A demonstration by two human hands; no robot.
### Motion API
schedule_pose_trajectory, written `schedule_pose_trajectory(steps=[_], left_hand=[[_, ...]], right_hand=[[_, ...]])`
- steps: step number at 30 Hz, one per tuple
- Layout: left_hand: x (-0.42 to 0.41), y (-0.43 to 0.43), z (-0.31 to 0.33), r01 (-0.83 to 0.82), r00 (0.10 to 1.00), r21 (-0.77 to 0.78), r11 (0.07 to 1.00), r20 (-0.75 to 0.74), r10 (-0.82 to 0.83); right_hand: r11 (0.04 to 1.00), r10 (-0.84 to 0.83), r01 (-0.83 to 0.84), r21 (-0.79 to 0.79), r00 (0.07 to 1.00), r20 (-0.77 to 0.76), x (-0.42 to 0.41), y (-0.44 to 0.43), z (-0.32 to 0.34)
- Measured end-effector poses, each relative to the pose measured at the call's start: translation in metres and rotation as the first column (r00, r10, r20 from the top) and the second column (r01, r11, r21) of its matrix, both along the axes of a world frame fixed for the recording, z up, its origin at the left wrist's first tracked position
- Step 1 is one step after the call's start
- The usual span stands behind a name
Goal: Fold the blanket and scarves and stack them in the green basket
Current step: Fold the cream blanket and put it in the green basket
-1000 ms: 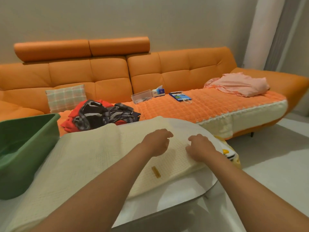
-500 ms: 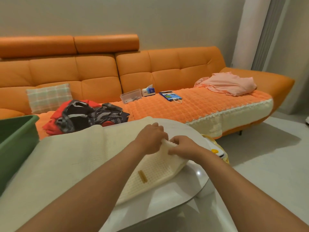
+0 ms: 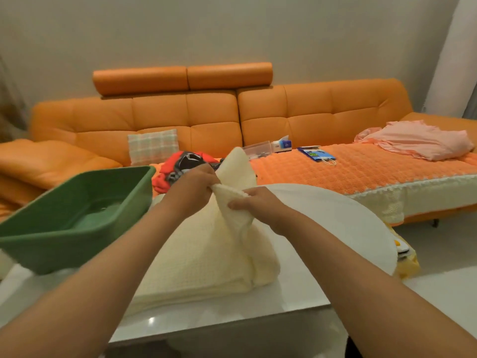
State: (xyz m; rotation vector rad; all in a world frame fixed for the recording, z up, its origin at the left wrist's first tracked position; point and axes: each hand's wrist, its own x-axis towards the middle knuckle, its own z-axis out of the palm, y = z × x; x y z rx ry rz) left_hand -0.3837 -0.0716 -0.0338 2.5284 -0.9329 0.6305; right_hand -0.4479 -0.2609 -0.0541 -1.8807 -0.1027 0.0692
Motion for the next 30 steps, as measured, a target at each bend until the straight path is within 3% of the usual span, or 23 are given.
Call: schedule_pose_trajectory(steps=[4, 6, 9, 11, 13, 15, 17, 22, 26, 30], left_hand=[[-0.016, 0.074, -0.007, -0.138, 0.99, 0.066, 0.988, 0.016, 0.137], [-0.023, 0.104, -0.02, -0.214, 0.973, 0.157, 0.964, -0.047, 0.224], [-0.033, 0.14, -0.055, -0.237, 0.906, 0.323, 0.916, -0.269, 0.328], [-0.042, 0.153, -0.077, -0.199, 0.846, 0.312, 0.929, -0.423, 0.324], [-0.046, 0.155, -0.09, -0.217, 0.82, 0.22, 0.951, -0.487, 0.3], [-0.044, 0.152, -0.092, -0.272, 0.811, 0.12, 0.955, -0.506, 0.294], [-0.04, 0.146, -0.091, -0.29, 0.795, 0.088, 0.953, -0.532, 0.291], [-0.037, 0.125, -0.084, -0.215, 0.742, 0.138, 0.967, -0.62, 0.254], [-0.037, 0.084, -0.081, -0.117, 0.65, 0.037, 0.992, -0.753, 0.105], [-0.042, 0.033, -0.085, 0.047, 0.524, -0.168, 0.985, -0.835, -0.167]], right_hand=[[0.995, 0.09, -0.087, 0.048, 0.995, -0.053, 0.005, 0.069, -0.006], [0.982, 0.189, -0.188, 0.021, 0.977, -0.097, 0.004, 0.096, -0.015], [0.931, 0.315, -0.336, -0.144, 0.937, -0.15, 0.004, 0.116, -0.034], [0.891, 0.245, -0.242, -0.384, 0.969, -0.042, 0.012, 0.119, -0.049], [0.723, 0.204, -0.142, -0.676, 0.979, 0.013, 0.017, 0.118, -0.065], [0.544, 0.265, -0.197, -0.816, 0.963, -0.055, 0.017, 0.116, -0.079], [0.45, 0.314, -0.231, -0.862, 0.945, -0.09, 0.016, 0.111, -0.087], [0.363, 0.327, -0.222, -0.905, 0.94, -0.1, 0.028, 0.071, -0.082], [0.229, 0.154, -0.124, -0.966, 0.984, -0.09, 0.043, 0.019, -0.07], [0.042, -0.046, 0.098, -0.994, 0.994, 0.096, 0.039, -0.01, -0.059]])
